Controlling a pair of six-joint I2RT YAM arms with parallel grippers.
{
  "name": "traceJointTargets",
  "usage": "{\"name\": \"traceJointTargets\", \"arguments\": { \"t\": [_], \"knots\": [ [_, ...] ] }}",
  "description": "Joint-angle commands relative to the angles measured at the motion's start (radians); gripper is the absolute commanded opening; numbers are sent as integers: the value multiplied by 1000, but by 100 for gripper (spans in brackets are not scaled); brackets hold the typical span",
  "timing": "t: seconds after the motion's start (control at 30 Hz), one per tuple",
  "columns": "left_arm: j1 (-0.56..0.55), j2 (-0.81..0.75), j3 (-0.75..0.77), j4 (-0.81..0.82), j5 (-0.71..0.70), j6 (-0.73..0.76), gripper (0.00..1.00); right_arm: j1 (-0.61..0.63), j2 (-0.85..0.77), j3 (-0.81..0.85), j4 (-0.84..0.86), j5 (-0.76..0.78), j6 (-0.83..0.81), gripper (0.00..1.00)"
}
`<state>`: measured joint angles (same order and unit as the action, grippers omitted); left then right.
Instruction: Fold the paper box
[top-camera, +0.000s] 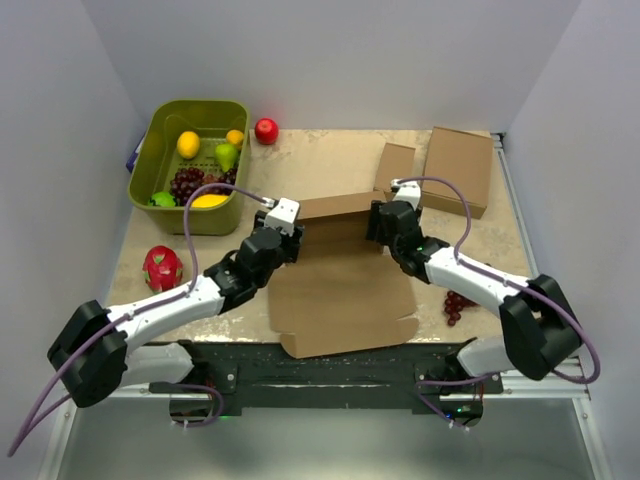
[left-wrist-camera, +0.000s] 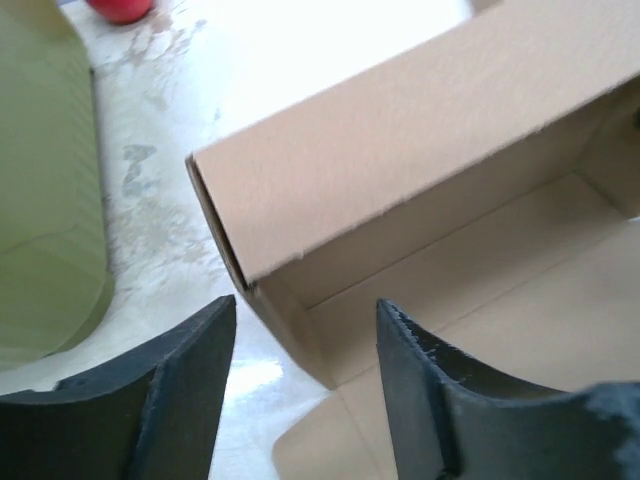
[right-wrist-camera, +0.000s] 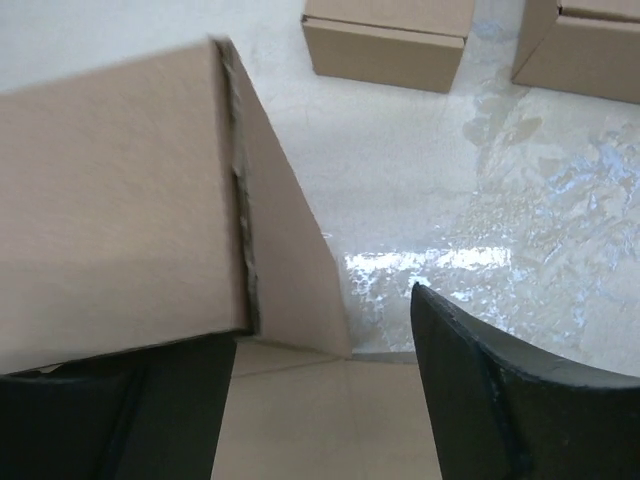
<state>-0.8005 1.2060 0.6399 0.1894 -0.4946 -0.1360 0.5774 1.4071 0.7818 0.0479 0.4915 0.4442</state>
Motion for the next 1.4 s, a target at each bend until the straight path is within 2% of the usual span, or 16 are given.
{"name": "traceJointTargets", "arguments": {
  "t": [0.0, 0.2, 0.27, 0.3, 0.4, 0.53, 0.67, 0.83, 0.9, 1.0, 1.1, 1.23, 1.37],
  "knots": [
    [-2, -68, 56, -44, 109, -19, 70, -1, -111, -1, -16, -53, -36, 79],
    [-2, -131, 81, -154, 204, 19, 80, -1, -209, -24, -71, -162, -84, 85],
    [-2, -120, 131, -188, 252, 42, 82, -1, -241, -38, -83, -215, -99, 85],
    [-2, -108, 157, -258, 336, 55, 82, -1, -273, -42, -89, -234, -107, 85],
    [-12, -46, 306, -387, 444, 116, 82, -1, -332, -41, -108, -296, -127, 86],
    [-45, -2, 386, -449, 409, 206, 83, -2, -421, -18, -106, -340, -151, 89],
    [-84, 67, 457, -484, 386, 265, 83, -2, -438, 25, -141, -326, -147, 89],
    [-180, 184, 561, -510, 191, 355, 86, -17, -442, 56, -183, -188, -107, 94],
    [-186, 237, 611, -518, 157, 363, 88, -62, -454, 47, -171, -186, -72, 96],
    [-186, 262, 638, -464, 154, 398, 89, -291, -461, 19, -117, -356, -10, 96],
    [-186, 299, 667, -441, 130, 438, 93, -373, -448, 8, -95, -432, 1, 96],
    [-187, 381, 707, -455, 84, 525, 93, -416, -438, -2, -80, -468, 7, 96],
    [-187, 444, 733, -467, 100, 529, 90, -432, -442, -18, -63, -490, 13, 96]
  ]
}}
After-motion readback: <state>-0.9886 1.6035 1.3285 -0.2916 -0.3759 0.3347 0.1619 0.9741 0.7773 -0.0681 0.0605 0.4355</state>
